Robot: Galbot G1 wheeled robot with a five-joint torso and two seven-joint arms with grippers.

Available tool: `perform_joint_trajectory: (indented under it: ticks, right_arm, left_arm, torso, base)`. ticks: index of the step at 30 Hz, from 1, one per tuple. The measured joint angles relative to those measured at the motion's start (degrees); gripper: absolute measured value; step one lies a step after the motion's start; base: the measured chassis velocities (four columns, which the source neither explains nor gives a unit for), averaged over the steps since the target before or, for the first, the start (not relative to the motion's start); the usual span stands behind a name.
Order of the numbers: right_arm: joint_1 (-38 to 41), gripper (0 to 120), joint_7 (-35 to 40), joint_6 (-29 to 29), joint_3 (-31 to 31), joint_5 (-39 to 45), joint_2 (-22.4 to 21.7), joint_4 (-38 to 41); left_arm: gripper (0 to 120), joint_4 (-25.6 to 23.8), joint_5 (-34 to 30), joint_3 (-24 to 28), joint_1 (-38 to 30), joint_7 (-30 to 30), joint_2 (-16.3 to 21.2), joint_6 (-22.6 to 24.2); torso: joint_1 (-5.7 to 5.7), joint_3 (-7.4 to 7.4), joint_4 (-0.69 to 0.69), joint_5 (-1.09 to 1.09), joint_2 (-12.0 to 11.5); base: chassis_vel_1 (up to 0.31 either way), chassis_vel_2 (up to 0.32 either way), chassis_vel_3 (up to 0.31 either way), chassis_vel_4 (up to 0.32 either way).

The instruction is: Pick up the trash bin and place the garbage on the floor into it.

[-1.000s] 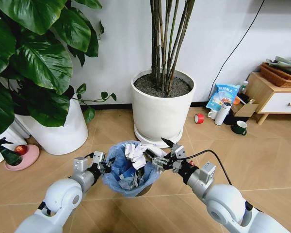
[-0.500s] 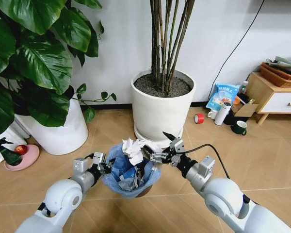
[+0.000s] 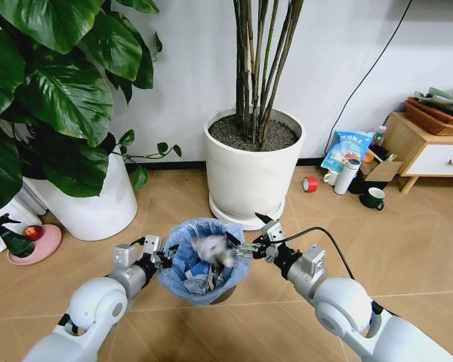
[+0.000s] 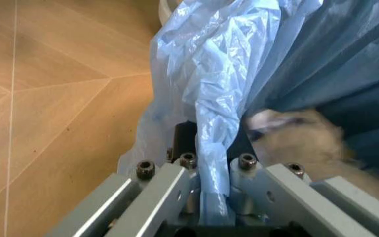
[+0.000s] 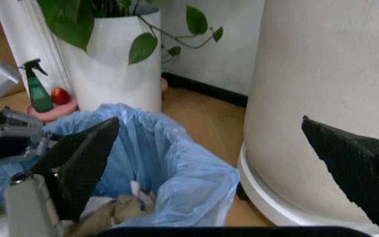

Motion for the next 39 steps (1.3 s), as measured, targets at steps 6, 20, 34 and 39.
perform_joint_trajectory:
  ticks: [6, 20, 34, 39]
  right_arm:
    - [0.3, 100, 0.2, 0.6, 0.9, 1.1, 0.8, 0.7]
    - [-5.3, 100, 6.6, -1.1, 11.7, 2.6, 2.9, -0.5]
    - [0.3, 100, 10.5, -0.6, 12.1, -0.3, 12.1, -31.9]
    - [4.9, 100, 10.9, 0.6, 10.6, -2.6, 19.1, -42.2]
  left_arm:
    - [0, 0.4, 0.3, -0.2, 0.0, 0.1, -0.2, -0.3]
    - [0, 0.7, 0.4, -2.8, 0.7, 0.2, -1.3, -1.1]
    - [0, -0.7, 0.4, -3.0, 1.8, 0.2, -0.7, -1.2]
    - [0, -1.1, 0.4, -3.0, 2.5, 0.3, -0.5, -1.2]
  torso:
    - [0.00, 0.00, 0.01, 0.00, 0.0]
    - [0.00, 0.00, 0.00, 0.00, 0.0]
    - [-0.01, 0.00, -0.01, 0.01, 0.0]
    - [0.00, 0.00, 0.02, 0.03, 0.0]
  base:
    - [0.000, 0.000, 0.000, 0.000]
    - [0.000, 0.000, 0.000, 0.000]
    - [0.000, 0.000, 0.000, 0.000]
    - [0.000, 0.000, 0.000, 0.000]
